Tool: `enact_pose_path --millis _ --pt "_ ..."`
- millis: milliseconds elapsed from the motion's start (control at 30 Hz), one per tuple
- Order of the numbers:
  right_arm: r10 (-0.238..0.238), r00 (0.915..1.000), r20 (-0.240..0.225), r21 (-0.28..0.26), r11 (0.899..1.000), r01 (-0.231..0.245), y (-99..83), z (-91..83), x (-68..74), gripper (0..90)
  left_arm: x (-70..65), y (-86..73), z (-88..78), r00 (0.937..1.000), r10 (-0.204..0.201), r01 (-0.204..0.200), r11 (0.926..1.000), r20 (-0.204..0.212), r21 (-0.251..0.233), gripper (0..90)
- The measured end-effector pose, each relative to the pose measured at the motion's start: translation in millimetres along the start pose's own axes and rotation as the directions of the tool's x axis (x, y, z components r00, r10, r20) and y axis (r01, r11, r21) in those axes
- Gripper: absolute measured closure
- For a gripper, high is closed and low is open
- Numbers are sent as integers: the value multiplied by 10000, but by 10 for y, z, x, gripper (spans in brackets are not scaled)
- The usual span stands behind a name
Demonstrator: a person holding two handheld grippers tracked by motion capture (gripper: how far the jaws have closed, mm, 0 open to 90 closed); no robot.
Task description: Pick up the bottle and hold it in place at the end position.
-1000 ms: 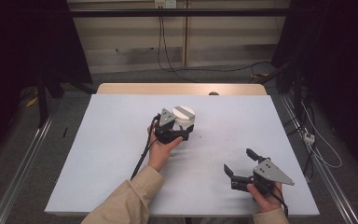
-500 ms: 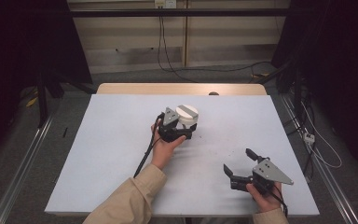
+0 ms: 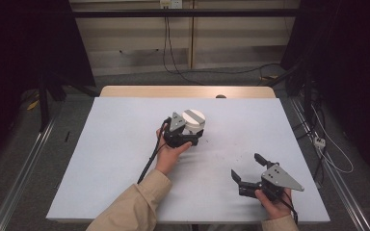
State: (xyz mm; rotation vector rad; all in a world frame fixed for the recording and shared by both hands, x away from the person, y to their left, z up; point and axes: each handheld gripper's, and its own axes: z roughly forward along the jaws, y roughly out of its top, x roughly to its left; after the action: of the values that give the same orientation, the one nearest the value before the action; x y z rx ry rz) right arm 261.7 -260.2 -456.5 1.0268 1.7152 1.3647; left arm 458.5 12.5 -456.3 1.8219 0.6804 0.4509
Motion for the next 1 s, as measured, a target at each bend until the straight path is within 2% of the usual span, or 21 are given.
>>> enact_pose_path --millis 267,367,533,600,633,767,1000 --pt "-33 10000 -79 51 10000 33 1 14 20 34 38 -27 -96 9995 109 -116 9997 302 212 187" --pt "-60 10000 -74 68 10000 61 2 23 34 34 23 -24 -106 9981 494 -505 9983 357 302 186" --pt "-61 9999 -139 97 9999 62 1 29 51 33 36 -62 -135 9994 205 -209 9997 294 141 186" --pt "-63 9999 -135 102 9999 65 1 31 55 33 45 -77 -149 9992 208 -211 9997 342 106 186" --pt "-66 9999 -151 95 9999 67 2 33 57 34 44 -84 -158 9995 30 -33 10000 330 91 186" --pt "-7 9998 -193 137 9999 10 3 51 60 34 48 -94 -175 9991 205 -210 9997 364 137 186" --pt "212 9995 -234 314 9993 -204 9 125 74 34 45 -108 -176 9993 84 -86 9999 364 62 186"
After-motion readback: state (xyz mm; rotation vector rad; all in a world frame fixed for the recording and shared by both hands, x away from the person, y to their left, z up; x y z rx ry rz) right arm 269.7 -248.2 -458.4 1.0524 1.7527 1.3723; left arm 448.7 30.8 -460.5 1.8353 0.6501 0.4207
